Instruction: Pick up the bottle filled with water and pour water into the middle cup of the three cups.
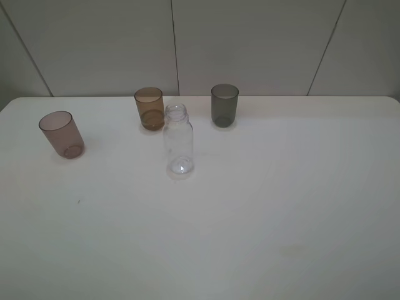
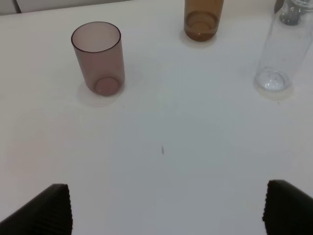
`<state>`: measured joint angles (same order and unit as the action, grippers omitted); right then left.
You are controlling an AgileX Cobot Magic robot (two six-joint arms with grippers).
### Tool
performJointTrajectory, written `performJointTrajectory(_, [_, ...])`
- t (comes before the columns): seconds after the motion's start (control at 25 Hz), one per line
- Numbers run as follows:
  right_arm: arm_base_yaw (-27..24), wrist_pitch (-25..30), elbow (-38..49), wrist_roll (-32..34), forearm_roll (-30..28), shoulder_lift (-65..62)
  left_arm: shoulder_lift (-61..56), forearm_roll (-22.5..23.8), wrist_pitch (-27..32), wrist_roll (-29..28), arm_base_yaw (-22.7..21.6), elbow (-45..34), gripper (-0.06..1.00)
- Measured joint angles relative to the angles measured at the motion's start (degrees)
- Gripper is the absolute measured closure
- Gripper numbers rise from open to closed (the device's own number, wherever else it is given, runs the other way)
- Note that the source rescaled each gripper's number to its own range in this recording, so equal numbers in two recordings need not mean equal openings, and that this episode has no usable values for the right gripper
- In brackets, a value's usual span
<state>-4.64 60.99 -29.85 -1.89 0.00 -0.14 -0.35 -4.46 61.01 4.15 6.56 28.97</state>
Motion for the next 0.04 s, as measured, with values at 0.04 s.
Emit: performJointTrajectory(0.04, [0.0, 0.0, 0.0, 0.0, 0.0, 0.0, 0.0, 0.0, 0.0, 0.0, 0.0, 0.0, -0.06])
